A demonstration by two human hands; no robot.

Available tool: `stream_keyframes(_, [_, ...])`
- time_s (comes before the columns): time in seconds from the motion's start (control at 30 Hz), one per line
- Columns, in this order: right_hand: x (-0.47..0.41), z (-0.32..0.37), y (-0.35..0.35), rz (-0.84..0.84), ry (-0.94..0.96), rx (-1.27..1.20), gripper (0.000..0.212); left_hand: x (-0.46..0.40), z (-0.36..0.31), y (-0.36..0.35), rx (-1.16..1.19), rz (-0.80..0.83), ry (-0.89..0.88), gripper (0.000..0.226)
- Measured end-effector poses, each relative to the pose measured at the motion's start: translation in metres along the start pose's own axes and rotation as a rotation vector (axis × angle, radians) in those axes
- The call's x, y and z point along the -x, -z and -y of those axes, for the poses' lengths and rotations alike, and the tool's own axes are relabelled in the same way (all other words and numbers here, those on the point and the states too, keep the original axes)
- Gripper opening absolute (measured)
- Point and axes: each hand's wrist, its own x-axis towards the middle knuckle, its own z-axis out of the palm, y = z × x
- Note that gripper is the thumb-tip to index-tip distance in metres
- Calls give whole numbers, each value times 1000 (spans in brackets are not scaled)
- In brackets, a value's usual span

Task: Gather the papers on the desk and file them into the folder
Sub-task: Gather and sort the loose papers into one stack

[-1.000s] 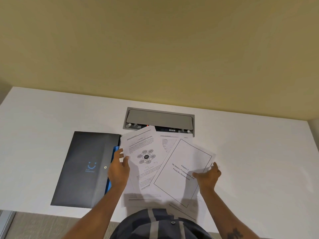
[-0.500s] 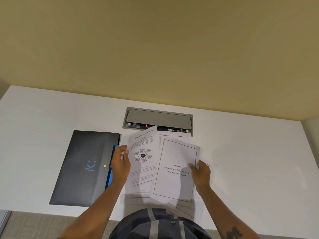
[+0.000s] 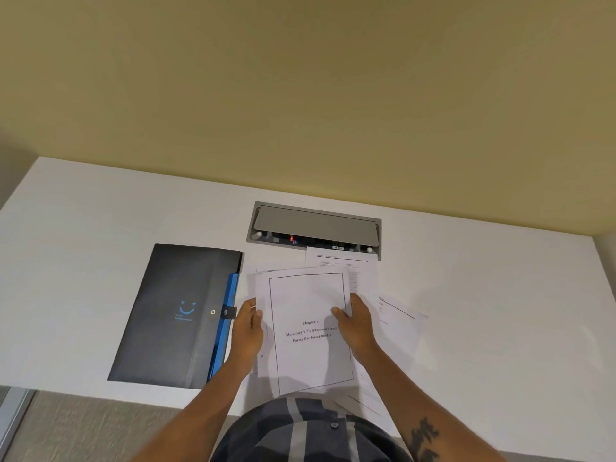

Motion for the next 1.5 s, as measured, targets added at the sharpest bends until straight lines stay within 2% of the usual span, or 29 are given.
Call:
stream_keyframes(0.17, [10, -6, -22, 81, 27, 28, 53, 15, 9, -1, 230, 38, 221, 50])
stream_keyframes(0.23, [12, -8, -24, 114, 19, 29, 54, 19, 9, -1, 213, 75, 203, 44])
stream_keyframes(0.3, [15, -10, -22, 131, 31, 23, 44, 23, 14, -1, 148, 88, 171, 39])
stream_keyframes(0.4, [13, -14, -4, 22, 93, 76, 32, 27, 23, -1, 69, 94, 186, 43])
stream_keyframes(0.53, [6, -36, 45, -176, 91, 332, 42, 34, 27, 3, 62, 78, 186, 42])
stream_keyframes(0.63, [5, -48, 77, -236, 47, 465, 54, 39, 33, 5, 55, 52, 200, 41])
stream_keyframes(0.77, [-3, -39, 91, -115, 143, 598, 76, 46, 37, 7, 21, 16, 198, 37])
stream_keyframes(0.97, [-39, 12, 86, 33, 322, 827, 103, 54, 43, 7, -35, -58, 198, 28])
stream_keyframes(1.17, [-73, 37, 84, 110, 330, 1062, 132, 66, 52, 8, 8, -115, 208, 27])
stream_keyframes(1.27, [-78, 34, 82, 129, 328, 1166, 136, 74, 54, 9, 22, -144, 217, 30])
stream_keyframes(1.4, [-76, 26, 81, 79, 376, 1131, 133, 82, 55, 10, 78, -179, 211, 36])
stream_keyframes(1.5, [-73, 22, 77, 83, 419, 1069, 123, 85, 56, 10, 97, -190, 220, 40])
